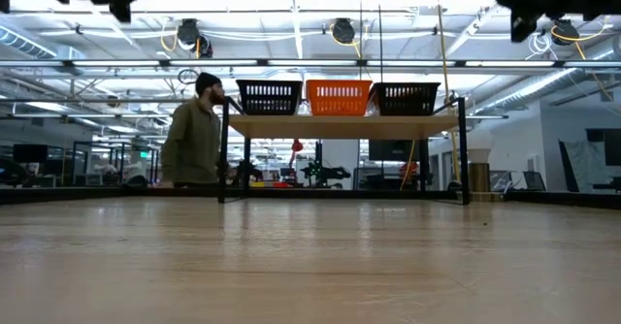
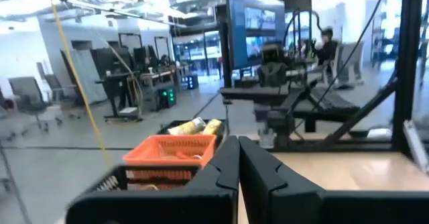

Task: Pick & Place Office Desk Supplies
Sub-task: Return to Home Position

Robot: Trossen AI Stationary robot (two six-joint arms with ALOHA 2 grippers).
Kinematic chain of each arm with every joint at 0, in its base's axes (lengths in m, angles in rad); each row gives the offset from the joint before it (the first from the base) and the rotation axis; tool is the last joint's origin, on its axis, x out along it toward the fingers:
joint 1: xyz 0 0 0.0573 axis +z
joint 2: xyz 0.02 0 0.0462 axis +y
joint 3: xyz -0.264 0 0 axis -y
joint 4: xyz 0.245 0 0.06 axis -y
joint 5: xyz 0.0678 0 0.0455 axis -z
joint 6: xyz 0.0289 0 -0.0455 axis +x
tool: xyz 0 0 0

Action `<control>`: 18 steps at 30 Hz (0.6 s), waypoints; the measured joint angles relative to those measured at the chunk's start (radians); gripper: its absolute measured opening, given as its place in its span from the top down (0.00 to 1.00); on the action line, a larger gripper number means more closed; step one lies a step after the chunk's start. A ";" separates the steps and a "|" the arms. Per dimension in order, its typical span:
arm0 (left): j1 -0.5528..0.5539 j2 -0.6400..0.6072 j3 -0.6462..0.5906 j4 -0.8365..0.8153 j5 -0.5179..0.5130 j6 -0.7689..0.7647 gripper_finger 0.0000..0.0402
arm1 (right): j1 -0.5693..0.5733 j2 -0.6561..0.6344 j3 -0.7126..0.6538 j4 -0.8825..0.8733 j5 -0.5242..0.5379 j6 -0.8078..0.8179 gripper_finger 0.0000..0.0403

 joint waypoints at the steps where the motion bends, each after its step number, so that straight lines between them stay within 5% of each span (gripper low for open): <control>1: 0.000 -0.015 -0.030 0.025 0.001 -0.027 1.00 | 0.000 -0.013 -0.011 0.003 0.025 0.006 1.00; 12: -0.095 -0.200 -0.322 0.133 -0.083 -0.094 1.00 | 0.054 -0.150 -0.203 0.002 0.088 0.074 1.00; 18: -0.146 -0.260 -0.370 0.106 -0.115 -0.097 1.00 | 0.099 -0.145 -0.338 0.244 0.109 0.105 1.00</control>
